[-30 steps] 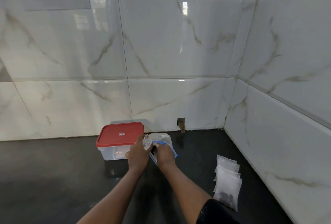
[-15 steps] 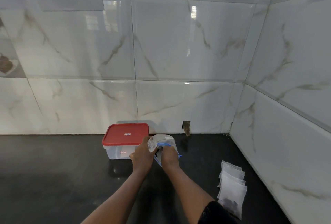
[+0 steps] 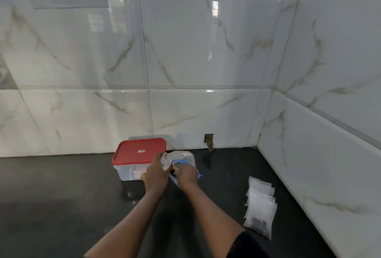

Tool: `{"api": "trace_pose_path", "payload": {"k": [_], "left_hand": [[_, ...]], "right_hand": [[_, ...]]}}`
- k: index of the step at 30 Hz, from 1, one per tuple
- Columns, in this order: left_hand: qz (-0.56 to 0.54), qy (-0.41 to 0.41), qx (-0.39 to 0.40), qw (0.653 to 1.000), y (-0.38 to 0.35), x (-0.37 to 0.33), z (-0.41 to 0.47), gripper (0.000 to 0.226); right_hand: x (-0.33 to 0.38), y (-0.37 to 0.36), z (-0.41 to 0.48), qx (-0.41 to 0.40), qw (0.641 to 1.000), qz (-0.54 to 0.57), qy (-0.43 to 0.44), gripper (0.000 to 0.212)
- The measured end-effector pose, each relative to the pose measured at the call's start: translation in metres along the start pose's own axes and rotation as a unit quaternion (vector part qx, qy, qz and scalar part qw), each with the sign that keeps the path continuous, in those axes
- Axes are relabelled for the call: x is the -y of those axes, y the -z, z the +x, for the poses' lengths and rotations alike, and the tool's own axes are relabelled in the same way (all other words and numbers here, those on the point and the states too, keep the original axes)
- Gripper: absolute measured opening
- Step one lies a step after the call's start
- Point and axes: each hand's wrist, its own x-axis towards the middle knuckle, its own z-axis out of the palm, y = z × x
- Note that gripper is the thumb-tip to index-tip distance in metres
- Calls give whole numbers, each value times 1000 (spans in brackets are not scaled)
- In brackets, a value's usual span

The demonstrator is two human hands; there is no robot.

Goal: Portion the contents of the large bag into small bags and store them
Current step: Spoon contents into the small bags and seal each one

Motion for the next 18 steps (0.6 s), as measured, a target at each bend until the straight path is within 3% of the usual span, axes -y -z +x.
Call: {"api": "trace_pose_path", "payload": {"k": [5, 9, 18], "left_hand": [[0, -1, -2, 1000, 4, 1, -2, 39], [3, -5, 1, 1000, 5, 1, -3, 40], [13, -16, 9, 1000, -2, -1, -9, 41]], "right_hand": [[5, 0, -2, 11, 992, 103, -76, 35], [15, 6, -6, 18, 943, 275, -189, 34], [14, 6, -16, 31, 922, 335, -191, 35]]}}
